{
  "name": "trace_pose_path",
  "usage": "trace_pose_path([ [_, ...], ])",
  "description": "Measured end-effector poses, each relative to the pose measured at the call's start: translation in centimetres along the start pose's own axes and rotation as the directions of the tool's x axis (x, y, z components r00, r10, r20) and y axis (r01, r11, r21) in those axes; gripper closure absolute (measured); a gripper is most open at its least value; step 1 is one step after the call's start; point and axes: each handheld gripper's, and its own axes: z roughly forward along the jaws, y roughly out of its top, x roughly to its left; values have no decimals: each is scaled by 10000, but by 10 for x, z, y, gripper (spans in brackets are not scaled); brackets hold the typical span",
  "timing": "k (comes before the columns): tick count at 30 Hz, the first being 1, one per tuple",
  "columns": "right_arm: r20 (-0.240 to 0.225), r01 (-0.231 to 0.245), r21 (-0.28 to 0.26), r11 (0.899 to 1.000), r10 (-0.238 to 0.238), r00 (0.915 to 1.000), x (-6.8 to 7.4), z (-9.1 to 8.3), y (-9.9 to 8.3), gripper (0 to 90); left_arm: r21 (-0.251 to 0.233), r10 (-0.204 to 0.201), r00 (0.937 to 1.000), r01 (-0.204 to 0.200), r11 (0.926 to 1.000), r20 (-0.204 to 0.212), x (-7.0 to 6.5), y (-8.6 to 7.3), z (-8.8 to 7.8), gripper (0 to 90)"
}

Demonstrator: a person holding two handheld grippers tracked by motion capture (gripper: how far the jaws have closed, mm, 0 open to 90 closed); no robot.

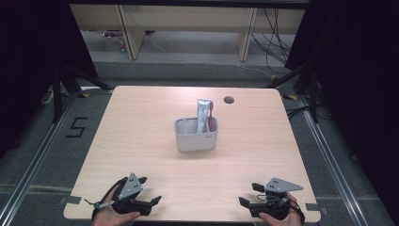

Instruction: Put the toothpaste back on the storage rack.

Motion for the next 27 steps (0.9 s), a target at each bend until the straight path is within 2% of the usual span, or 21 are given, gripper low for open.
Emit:
trace_pose_path([
  [4,-3,-3,-10,10000,3,10000,0,0,0,230,75,45,10000,-45,10000,-14,-5,-3,0,172],
  [5,-1,-10,-14,10000,10,10000,0,0,0,230,265,107,9999,-107,9996,2,-6,-3,-2,172],
  [9,-6,-19,-13,10000,19,10000,0,0,0,230,185,135,9999,-137,9997,81,-10,-6,-4,172],
  [12,-9,19,-3,10000,-19,10000,0,0,0,229,337,286,9996,-285,9990,-14,-10,-7,-5,172],
  [14,-5,30,-2,10000,-30,10000,0,0,0,229,281,138,9999,-139,9995,57,-10,-7,-5,172],
  [27,-53,32,68,10000,-32,10000,1,0,0,227,278,98,9999,-95,9996,-119,-8,-8,-5,172],
])
